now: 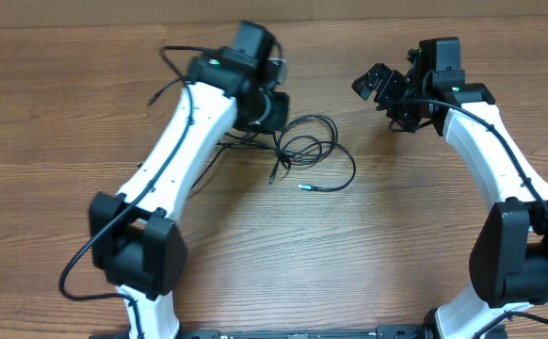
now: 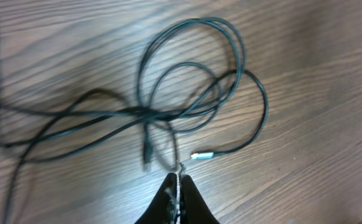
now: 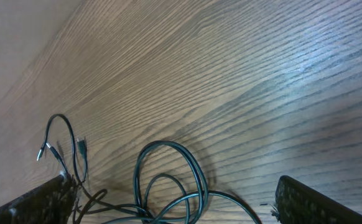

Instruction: Untangle cables

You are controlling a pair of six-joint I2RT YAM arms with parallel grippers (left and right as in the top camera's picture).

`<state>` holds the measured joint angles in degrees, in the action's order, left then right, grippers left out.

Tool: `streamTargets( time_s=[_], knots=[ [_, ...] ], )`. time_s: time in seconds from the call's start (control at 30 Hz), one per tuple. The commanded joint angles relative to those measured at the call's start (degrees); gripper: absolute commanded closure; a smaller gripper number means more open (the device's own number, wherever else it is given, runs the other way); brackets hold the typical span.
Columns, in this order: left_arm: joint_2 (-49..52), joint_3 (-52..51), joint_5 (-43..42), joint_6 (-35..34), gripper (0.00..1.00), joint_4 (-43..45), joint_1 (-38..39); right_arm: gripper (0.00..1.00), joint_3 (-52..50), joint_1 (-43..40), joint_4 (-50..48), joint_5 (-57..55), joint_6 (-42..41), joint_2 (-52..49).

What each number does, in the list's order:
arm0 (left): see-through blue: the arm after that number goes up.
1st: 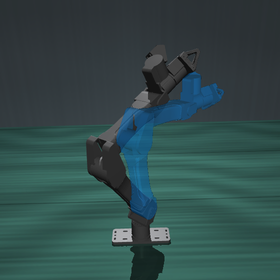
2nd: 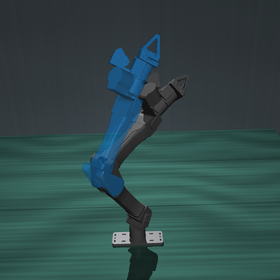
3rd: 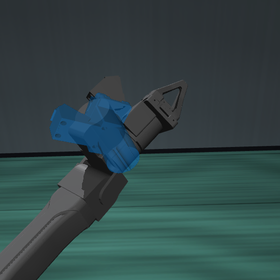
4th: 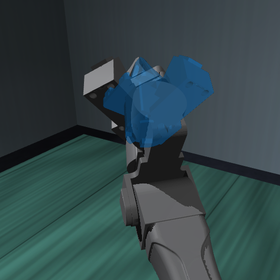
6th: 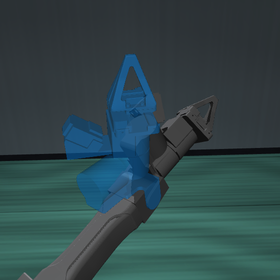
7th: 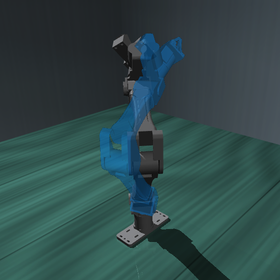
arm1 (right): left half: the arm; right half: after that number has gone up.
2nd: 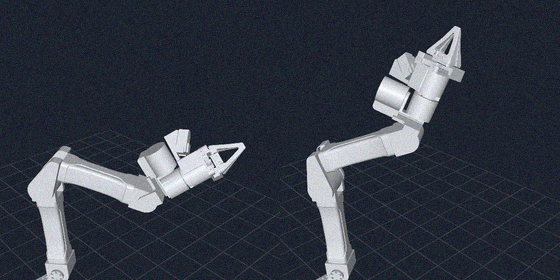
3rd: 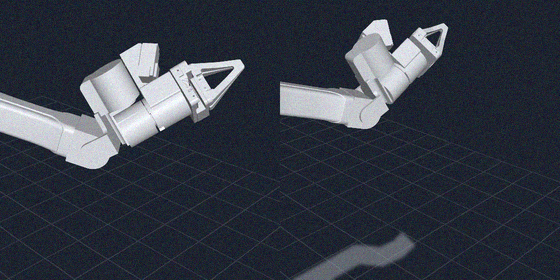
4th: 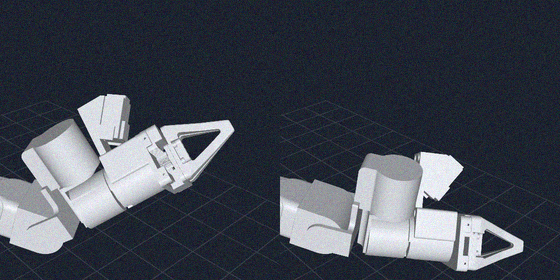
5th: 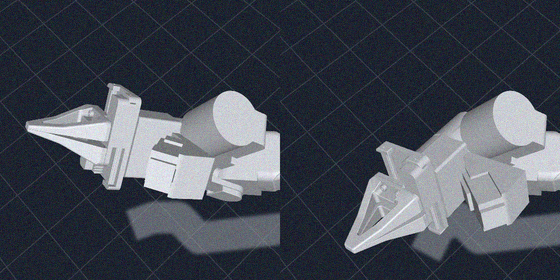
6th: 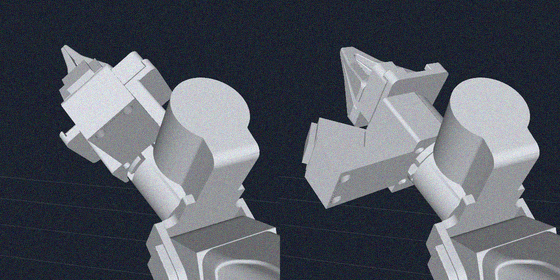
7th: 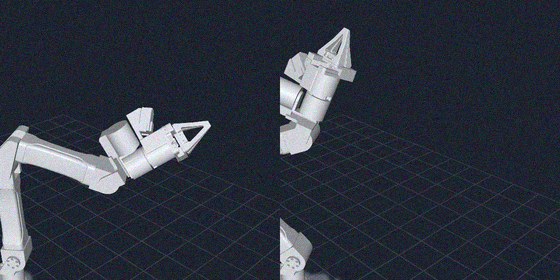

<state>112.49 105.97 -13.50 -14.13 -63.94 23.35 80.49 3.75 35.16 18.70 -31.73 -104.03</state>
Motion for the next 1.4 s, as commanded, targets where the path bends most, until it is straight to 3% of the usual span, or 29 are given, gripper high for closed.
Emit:
streamTargets(
  time_s=[0.0,0.13,0.17,0.2,0.23,0.27,0.4,0.5,0.6,0.8,0.9,1.03,1.27,1.37],
  knots=[
    [4.4,-0.8,1.3,-0.3,0.94,1.7,2.3,0.00,0.6,-0.1,-0.3,0.2,0.3,-0.1],
    [10.0,-0.8,1.8,-0.9,0.83,0.9,2.3,0.00,0.6,-0.1,-0.3,0.2,0.3,-0.1],
    [11.2,-0.8,1.9,-0.9,0.69,0.5,2.3,0.00,0.6,-0.1,-0.3,0.2,0.3,-0.1],
    [12.3,-0.8,1.9,-0.9,0.36,0.3,2.3,0.00,0.6,-0.1,-0.3,0.2,0.3,-0.1],
    [13.4,-0.8,1.8,-0.9,0.28,0.2,2.3,0.00,0.6,-0.1,-0.3,0.3,0.3,-0.1],
    [14.3,-0.8,1.8,-0.9,0.28,0.1,2.3,0.00,0.6,-0.1,-0.3,0.3,0.3,-0.1],
    [16.8,-0.8,1.9,-0.9,0.31,-0.1,2.3,0.00,0.6,-0.1,-0.3,0.2,0.3,-0.1],
    [17.2,-0.8,2.0,-0.9,0.28,0.3,2.3,0.00,0.6,-0.1,-0.3,0.3,0.3,-0.1],
    [17.2,-0.8,2.1,-0.9,0.46,1.2,2.3,0.00,0.6,-0.1,-0.3,0.2,0.3,-0.1],
    [17.2,-0.8,2.2,-0.9,0.50,4.0,2.3,0.00,0.6,-0.1,-0.3,0.2,0.3,-0.1],
    [17.2,-1.6,6.8,-3.9,0.69,4.8,2.4,0.00,0.6,-0.1,-0.3,0.2,0.3,-0.1],
    [17.2,-4.3,9.0,-3.9,0.84,4.6,2.4,0.00,0.6,-0.1,-0.3,0.2,0.3,-0.1],
    [17.2,-13.7,20.6,-3.7,0.82,3.4,1.2,0.00,0.6,-0.1,-0.3,0.2,0.3,-0.1],
    [17.2,-18.0,22.6,-2.4,0.87,1.7,-0.7,0.00,0.6,-0.1,-0.3,0.2,0.3,-0.1]
  ],
)
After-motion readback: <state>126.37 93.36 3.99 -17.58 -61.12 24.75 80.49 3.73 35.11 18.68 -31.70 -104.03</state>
